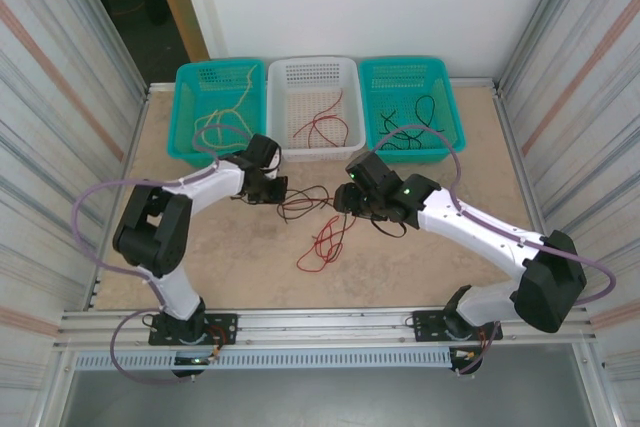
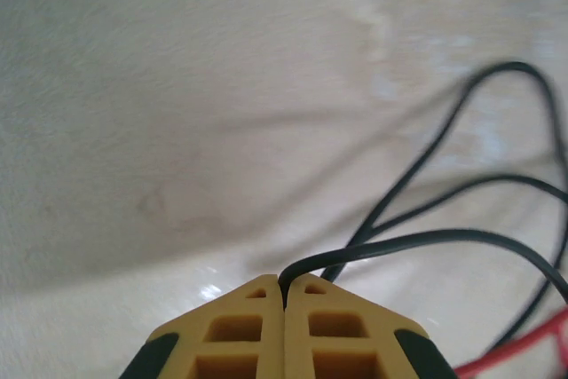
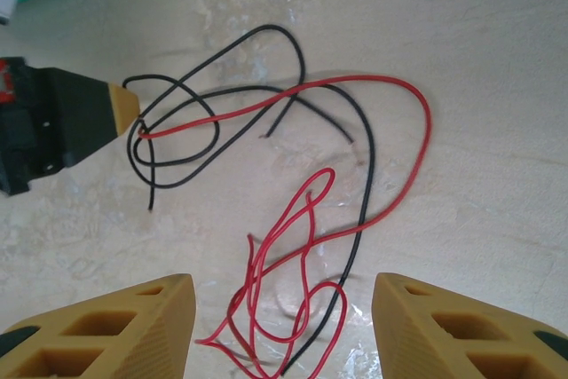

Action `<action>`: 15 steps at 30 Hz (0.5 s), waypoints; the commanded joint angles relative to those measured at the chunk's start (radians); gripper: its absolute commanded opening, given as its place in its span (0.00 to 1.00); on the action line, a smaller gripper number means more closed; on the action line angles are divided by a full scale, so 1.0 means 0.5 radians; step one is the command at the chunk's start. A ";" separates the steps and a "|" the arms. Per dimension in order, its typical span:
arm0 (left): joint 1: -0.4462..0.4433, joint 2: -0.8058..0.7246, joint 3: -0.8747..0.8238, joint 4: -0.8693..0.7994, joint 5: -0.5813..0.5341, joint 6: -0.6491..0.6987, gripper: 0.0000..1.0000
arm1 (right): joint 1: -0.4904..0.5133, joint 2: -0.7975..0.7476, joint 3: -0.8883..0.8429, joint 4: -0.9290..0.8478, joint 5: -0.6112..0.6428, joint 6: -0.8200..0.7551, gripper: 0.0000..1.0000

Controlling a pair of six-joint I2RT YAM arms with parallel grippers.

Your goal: Untangle the cables

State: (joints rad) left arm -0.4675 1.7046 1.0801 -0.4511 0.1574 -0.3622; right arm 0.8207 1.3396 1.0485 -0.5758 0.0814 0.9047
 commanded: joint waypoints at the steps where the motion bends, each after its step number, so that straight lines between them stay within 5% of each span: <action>1: -0.081 -0.307 0.039 -0.043 0.097 0.049 0.00 | 0.034 -0.068 0.016 0.025 -0.004 -0.073 0.56; 10: -0.120 -0.697 0.131 -0.083 0.355 0.027 0.00 | 0.004 0.020 0.196 0.167 -0.204 -0.134 0.60; 15: -0.120 -0.751 0.186 -0.077 0.461 0.009 0.00 | -0.015 0.034 0.221 0.178 -0.206 -0.117 0.51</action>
State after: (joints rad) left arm -0.5316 1.3571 1.1397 -0.4736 0.3237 -0.3595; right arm 0.8242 1.3468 1.1374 -0.4908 -0.0067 0.8547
